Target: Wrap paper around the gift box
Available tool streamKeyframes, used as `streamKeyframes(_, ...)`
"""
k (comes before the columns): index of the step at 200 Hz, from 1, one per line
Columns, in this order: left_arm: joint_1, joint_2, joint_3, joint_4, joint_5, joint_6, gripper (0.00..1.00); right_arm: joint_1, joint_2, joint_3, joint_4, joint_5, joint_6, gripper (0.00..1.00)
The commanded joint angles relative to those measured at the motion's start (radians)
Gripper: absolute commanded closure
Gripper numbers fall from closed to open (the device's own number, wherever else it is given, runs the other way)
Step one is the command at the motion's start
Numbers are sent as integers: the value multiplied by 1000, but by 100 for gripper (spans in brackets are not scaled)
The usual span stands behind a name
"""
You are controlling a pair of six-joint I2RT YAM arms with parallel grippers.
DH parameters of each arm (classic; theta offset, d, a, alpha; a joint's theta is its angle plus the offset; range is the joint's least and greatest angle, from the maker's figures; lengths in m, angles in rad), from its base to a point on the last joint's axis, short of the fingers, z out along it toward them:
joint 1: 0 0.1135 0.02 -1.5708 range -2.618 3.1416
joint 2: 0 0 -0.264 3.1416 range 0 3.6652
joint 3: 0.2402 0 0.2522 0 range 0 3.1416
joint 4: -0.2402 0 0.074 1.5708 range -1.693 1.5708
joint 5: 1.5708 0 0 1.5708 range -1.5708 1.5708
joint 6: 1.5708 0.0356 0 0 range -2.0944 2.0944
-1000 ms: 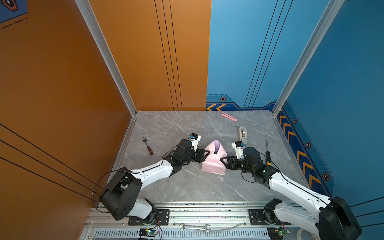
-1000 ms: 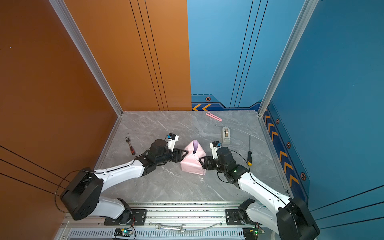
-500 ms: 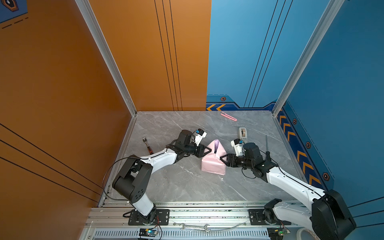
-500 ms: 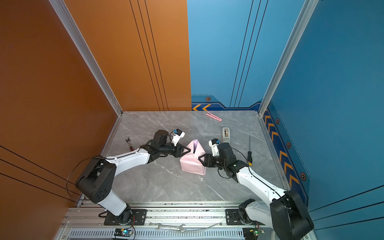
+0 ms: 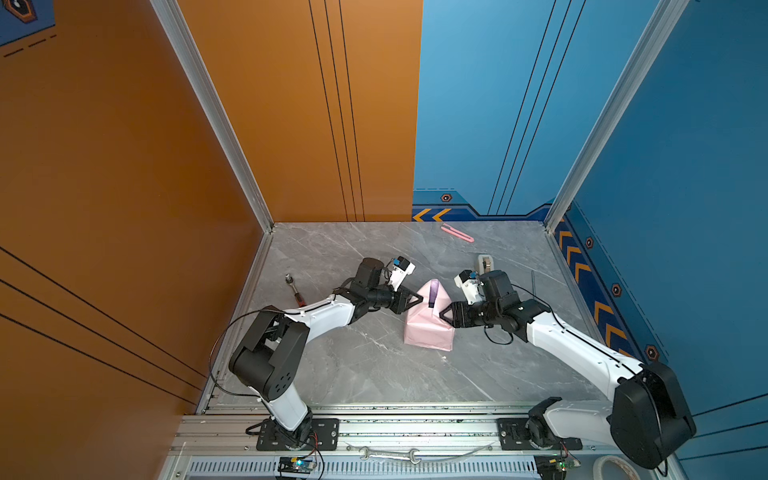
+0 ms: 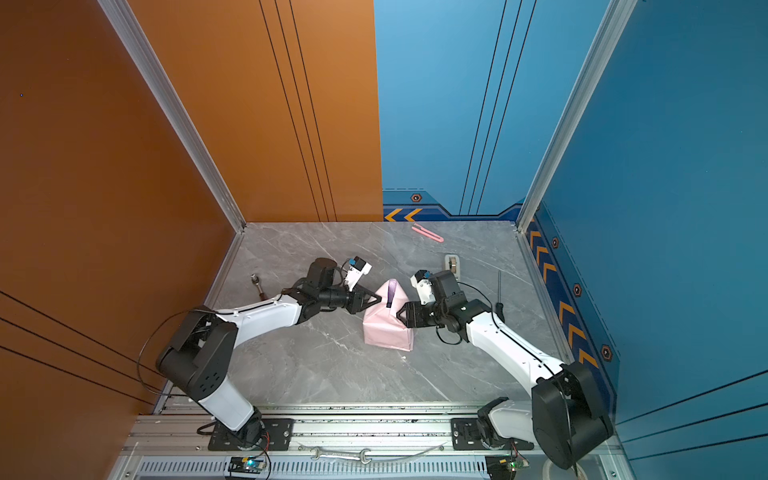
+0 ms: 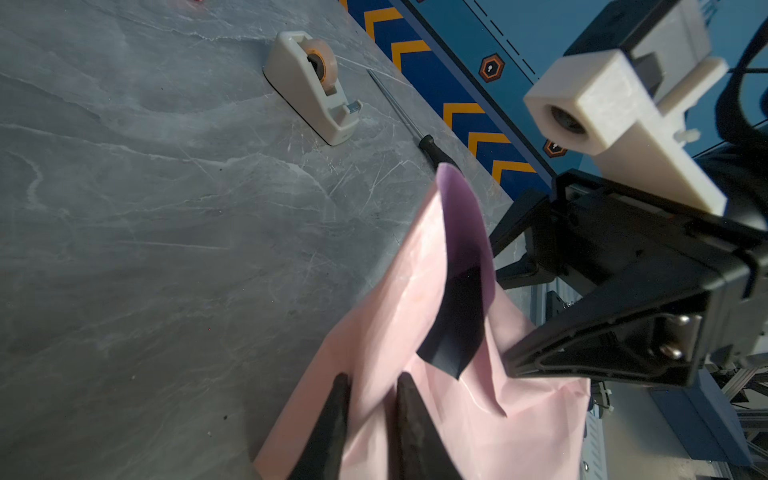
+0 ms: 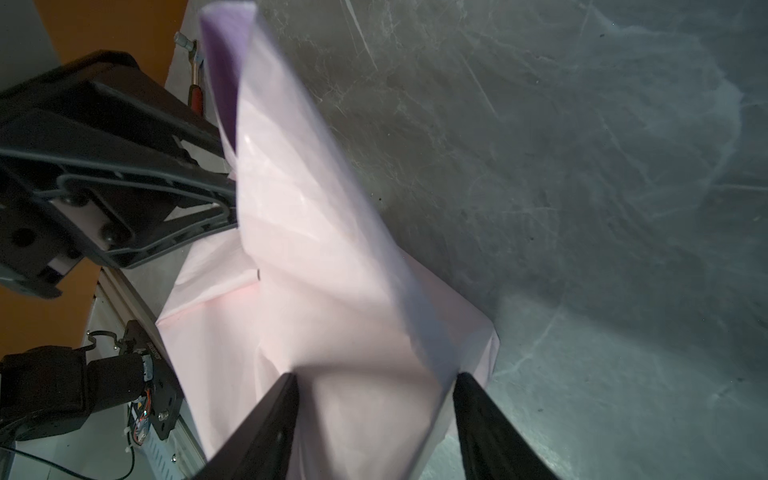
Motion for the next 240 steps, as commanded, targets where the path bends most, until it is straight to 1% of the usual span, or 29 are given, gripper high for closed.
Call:
streamKeyframes(1, -49, 21, -48, 14, 94, -42, 79, 17, 24, 2, -166, 110, -54, 37)
streamKeyframes(23, -51, 5, -76, 27, 79, -54, 81, 20, -8, 9, -203, 159, -1, 36)
streamKeyframes(40, -58, -9, -100, 47, 61, -77, 88, 21, -40, 0, -210, 178, 90, 35)
streamKeyframes(52, -64, -20, -118, 67, 55, -91, 91, 21, -56, -14, -195, 156, 166, 34)
streamKeyframes(69, -76, -38, -141, 90, 45, -112, 91, 39, -63, -36, -164, 115, 257, 33)
streamKeyframes(78, -85, -45, -150, 102, 43, -126, 89, 58, -59, -42, -157, 112, 282, 33)
streamKeyframes(83, -92, -51, -155, 108, 42, -135, 86, 69, -55, -41, -164, 119, 288, 33)
streamKeyframes(91, -100, -58, -162, 115, 37, -144, 79, 82, -44, -35, -184, 136, 293, 33)
streamKeyframes(104, -108, -65, -177, 141, 26, -163, 73, 89, -31, -27, -221, 159, 292, 32)
streamKeyframes(110, -109, -62, -184, 160, 25, -176, 72, 88, -30, -28, -230, 167, 293, 32)
streamKeyframes(122, -109, -49, -187, 187, 33, -190, 72, 82, -34, -31, -240, 172, 305, 32)
streamKeyframes(130, -109, -38, -183, 191, 39, -192, 74, 76, -38, -31, -246, 167, 316, 32)
streamKeyframes(156, -113, -21, -173, 217, 55, -204, 86, 65, -55, -29, -268, 156, 337, 32)
streamKeyframes(168, -120, -21, -167, 219, 60, -208, 86, 66, -60, -37, -258, 144, 337, 32)
streamKeyframes(179, -126, -22, -162, 219, 58, -209, 81, 66, -60, -51, -245, 137, 339, 32)
streamKeyframes(188, -132, -24, -161, 219, 59, -210, 81, 64, -58, -58, -242, 134, 336, 32)
streamKeyframes(218, -139, -47, -181, 219, 9, -209, 94, 43, -74, -66, -239, 123, 343, 31)
streamKeyframes(240, -144, -84, -204, 219, -49, -197, 98, 31, -106, -51, -244, 102, 374, 31)
